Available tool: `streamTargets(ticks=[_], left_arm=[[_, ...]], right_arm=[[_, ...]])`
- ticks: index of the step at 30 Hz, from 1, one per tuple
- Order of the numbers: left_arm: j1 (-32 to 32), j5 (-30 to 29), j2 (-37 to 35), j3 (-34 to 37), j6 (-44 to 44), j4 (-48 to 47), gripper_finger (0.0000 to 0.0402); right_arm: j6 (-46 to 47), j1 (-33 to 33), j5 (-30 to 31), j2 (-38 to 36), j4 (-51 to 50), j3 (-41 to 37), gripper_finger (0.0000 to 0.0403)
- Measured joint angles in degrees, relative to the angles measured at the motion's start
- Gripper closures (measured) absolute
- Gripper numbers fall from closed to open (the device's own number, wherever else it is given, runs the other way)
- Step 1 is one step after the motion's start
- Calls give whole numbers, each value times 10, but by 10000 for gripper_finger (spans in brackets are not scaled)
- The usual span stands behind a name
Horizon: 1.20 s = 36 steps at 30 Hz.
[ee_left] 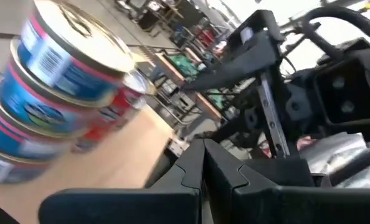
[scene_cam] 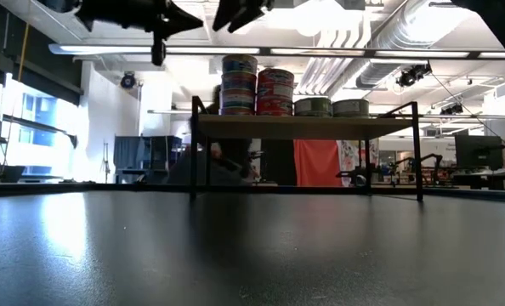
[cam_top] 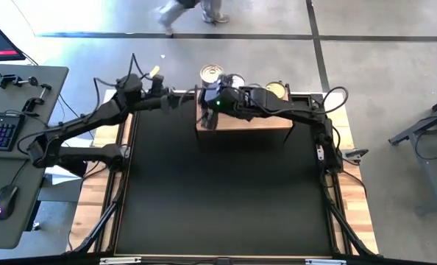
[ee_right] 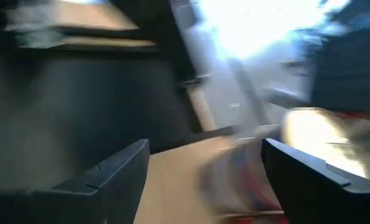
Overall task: Stack canned seafood by type on shelf
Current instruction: Return to Home Position
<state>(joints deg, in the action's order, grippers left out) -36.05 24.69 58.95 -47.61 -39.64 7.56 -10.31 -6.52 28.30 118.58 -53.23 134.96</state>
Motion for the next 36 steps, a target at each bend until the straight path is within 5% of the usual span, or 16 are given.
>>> streamTargets(ticks=[3,10,13,19,22,26,32,36], left_arm=[[25,-18,-30,37,-5,24,402],[103,-62,-79,145,-8,125,401],[139,-71,-81,200,-26,226,401],[204,-126,-69,252,-37,356,402],[244,-185,-68,252,-15,357,401],[298,-249,-64,252,20,357,401],[317,-254,-18,252,39,360,401],[298,-240,37,252,44,379,402]], right_arm=[[17,18,-75,0,-37,0,102],[226,51,-151,0,-176,0,131],[244,66,-169,0,-224,0,194],[212,103,-190,-28,-278,-38,382],[230,112,-199,-92,-265,-132,381],[318,136,-201,-246,-174,-352,397],[494,221,-200,-517,44,-669,400],[578,254,-205,-633,126,-787,399]])
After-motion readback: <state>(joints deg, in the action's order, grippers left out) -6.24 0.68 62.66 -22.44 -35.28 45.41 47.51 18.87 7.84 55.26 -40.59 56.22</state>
